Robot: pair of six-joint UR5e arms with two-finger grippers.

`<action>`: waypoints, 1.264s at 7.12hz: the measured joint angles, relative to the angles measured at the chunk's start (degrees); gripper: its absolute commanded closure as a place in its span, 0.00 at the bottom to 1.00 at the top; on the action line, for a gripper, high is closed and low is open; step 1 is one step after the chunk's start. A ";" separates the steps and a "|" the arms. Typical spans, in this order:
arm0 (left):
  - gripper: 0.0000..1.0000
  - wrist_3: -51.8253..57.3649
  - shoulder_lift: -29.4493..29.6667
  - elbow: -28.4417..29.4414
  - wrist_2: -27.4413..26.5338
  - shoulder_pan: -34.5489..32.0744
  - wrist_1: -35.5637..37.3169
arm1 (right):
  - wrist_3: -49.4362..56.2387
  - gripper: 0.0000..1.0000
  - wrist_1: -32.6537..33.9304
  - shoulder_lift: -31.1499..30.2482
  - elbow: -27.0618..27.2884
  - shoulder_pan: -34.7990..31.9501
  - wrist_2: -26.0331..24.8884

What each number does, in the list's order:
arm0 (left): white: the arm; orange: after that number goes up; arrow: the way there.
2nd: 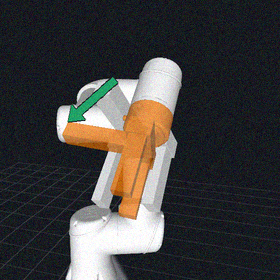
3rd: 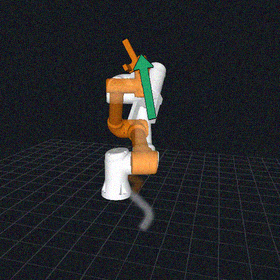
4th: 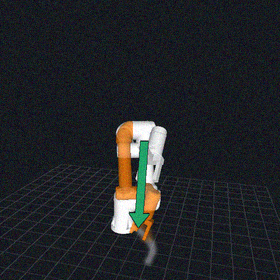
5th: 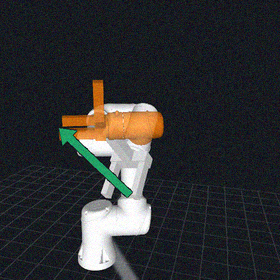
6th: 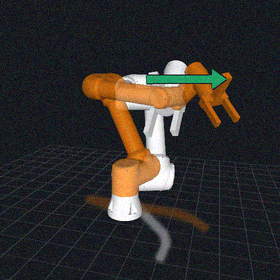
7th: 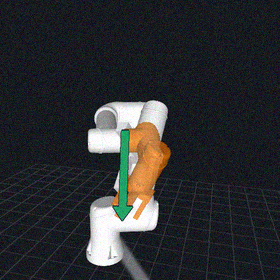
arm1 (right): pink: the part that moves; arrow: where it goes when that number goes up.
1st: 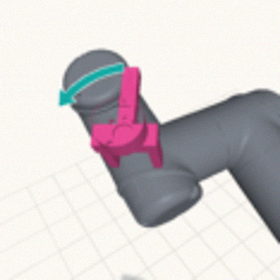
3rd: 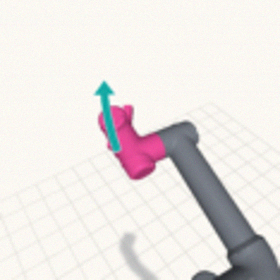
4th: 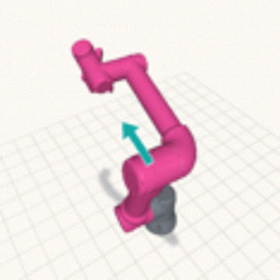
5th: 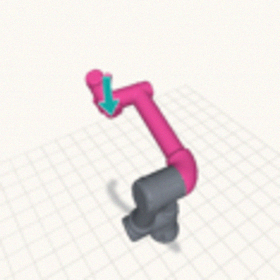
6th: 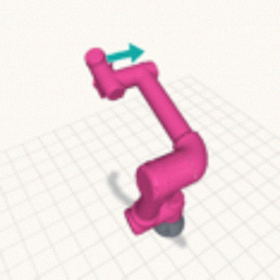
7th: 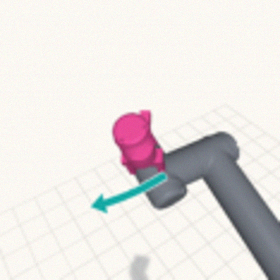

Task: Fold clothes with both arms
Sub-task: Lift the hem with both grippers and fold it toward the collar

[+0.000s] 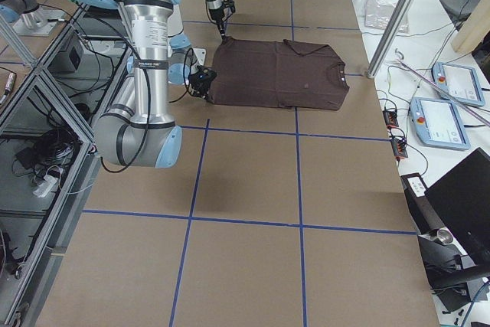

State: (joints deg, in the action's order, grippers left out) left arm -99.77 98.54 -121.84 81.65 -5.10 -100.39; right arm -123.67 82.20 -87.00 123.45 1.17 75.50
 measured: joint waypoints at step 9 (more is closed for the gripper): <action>1.00 20.46 9.21 -21.54 16.23 -16.70 27.99 | 10.61 1.00 37.96 16.20 25.15 -12.75 9.83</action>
State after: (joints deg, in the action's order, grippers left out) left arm -79.31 107.75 -143.38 97.89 -21.80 -72.40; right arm -113.06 120.17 -70.80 148.59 -11.58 85.33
